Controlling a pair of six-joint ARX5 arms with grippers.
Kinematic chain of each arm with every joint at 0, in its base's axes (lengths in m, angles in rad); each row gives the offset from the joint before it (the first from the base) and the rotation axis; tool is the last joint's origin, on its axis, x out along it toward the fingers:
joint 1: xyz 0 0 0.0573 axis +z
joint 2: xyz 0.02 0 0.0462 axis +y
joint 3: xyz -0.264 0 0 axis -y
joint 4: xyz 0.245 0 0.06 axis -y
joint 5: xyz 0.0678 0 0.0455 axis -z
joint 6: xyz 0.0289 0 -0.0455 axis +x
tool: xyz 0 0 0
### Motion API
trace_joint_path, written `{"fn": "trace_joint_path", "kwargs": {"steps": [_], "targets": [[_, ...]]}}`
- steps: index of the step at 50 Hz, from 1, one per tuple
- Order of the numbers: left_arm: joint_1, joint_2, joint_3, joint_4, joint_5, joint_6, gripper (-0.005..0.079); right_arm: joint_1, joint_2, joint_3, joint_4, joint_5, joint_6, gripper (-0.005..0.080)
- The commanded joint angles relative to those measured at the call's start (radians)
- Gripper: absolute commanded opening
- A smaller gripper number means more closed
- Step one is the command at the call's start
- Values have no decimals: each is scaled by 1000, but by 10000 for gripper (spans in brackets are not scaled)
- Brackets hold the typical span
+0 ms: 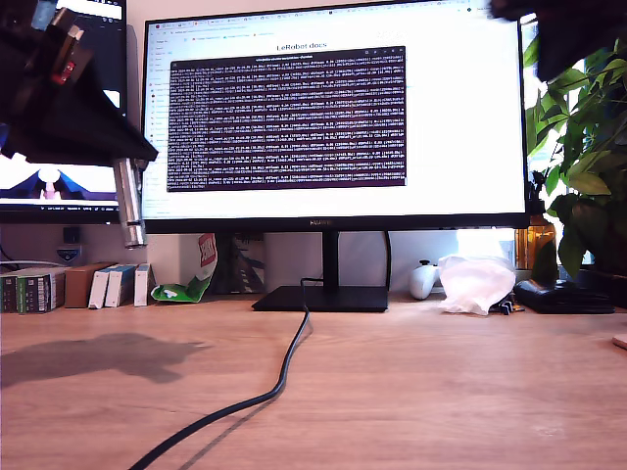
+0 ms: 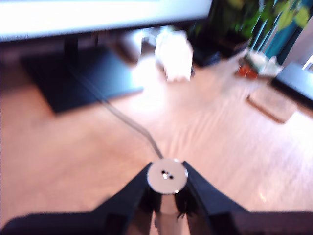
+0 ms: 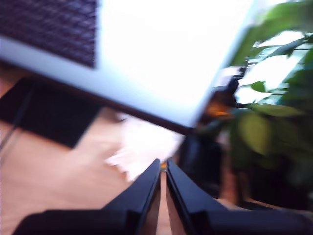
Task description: Pick the metallic laser pointer with your right arm, pass it to your left arm, then place it down to the left side of the table
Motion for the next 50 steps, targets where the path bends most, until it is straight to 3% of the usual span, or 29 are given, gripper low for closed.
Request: {"fn": "trace_joint_path", "kwargs": {"steps": [1,15,27,40,50], "targets": [[10,33,40,-21,1,5,-24,-2,-44,-72,39,15,3,-7],[23,192,200,-238,-9,13,-24,-2,-305,-322,175,71,-70,-7],[28,364,371,-475,-14,102,-24,-2,-507,-483,177,104,-110,-7],[43,577,535,-748,-13,208,-24,-2,-583,-505,106,103,-117,-7],[50,680,571,-797,-17,250,-24,-1,-585,-505,106,103,-129,-7]]}}
